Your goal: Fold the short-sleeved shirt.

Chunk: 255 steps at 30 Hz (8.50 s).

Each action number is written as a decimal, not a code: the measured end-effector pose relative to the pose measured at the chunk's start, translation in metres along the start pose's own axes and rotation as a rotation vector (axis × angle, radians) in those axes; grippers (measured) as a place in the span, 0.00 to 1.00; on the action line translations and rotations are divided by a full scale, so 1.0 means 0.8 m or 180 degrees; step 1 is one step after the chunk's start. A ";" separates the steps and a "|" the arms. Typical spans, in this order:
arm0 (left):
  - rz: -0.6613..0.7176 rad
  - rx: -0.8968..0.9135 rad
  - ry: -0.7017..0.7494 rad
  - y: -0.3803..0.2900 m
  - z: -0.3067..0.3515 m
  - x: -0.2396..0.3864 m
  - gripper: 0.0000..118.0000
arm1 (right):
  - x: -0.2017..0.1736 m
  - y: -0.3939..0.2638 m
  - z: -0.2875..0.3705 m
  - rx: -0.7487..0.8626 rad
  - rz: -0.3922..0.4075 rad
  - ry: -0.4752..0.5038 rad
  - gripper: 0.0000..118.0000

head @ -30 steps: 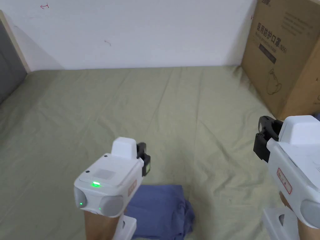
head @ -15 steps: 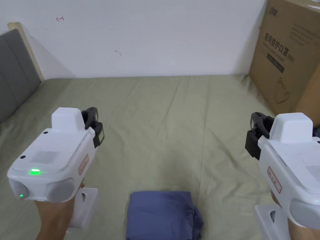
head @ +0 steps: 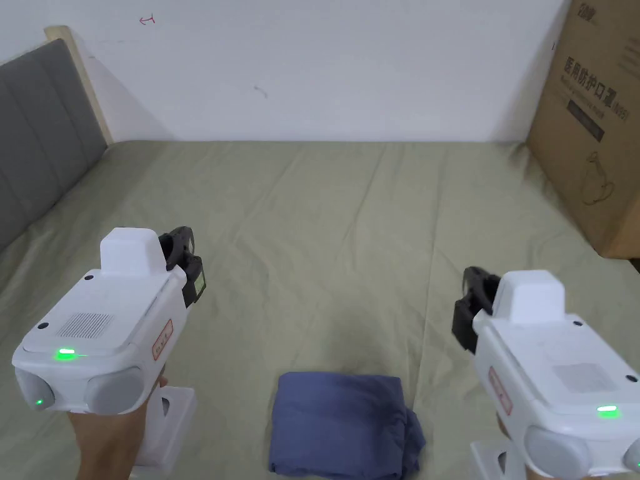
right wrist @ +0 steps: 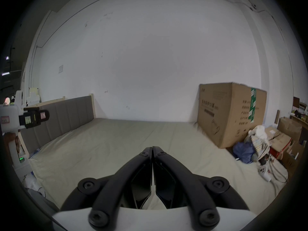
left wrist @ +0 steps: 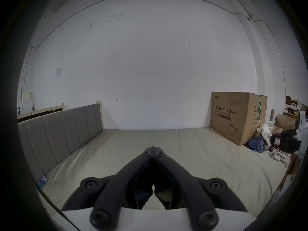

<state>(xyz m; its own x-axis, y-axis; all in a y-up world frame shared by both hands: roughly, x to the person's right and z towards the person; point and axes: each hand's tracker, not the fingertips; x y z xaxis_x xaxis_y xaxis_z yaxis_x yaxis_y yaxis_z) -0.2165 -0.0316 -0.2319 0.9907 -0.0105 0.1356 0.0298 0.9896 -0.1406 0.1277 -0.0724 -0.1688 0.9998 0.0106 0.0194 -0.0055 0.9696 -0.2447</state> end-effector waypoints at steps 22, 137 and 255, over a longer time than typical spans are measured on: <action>0.0481 -0.0996 -0.0292 -0.086 -0.031 -0.028 0.11 | -0.076 -0.263 -0.108 -0.1468 0.0082 0.0222 0.00; -0.0118 0.0522 0.0085 0.047 -0.008 0.060 0.00 | 0.042 0.096 0.014 0.0658 0.0291 -0.0411 0.00; -0.0077 0.0594 0.0240 0.019 0.002 0.074 1.00 | 0.048 0.092 0.029 0.0645 0.0222 -0.0490 1.00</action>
<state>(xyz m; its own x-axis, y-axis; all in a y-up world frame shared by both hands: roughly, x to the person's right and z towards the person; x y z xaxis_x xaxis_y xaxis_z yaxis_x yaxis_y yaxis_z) -0.1578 -0.0173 -0.2248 0.9973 -0.0384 0.0618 0.0355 0.9983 0.0470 0.1655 0.0050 -0.1632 0.9819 0.1011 0.1604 -0.0939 0.9942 -0.0516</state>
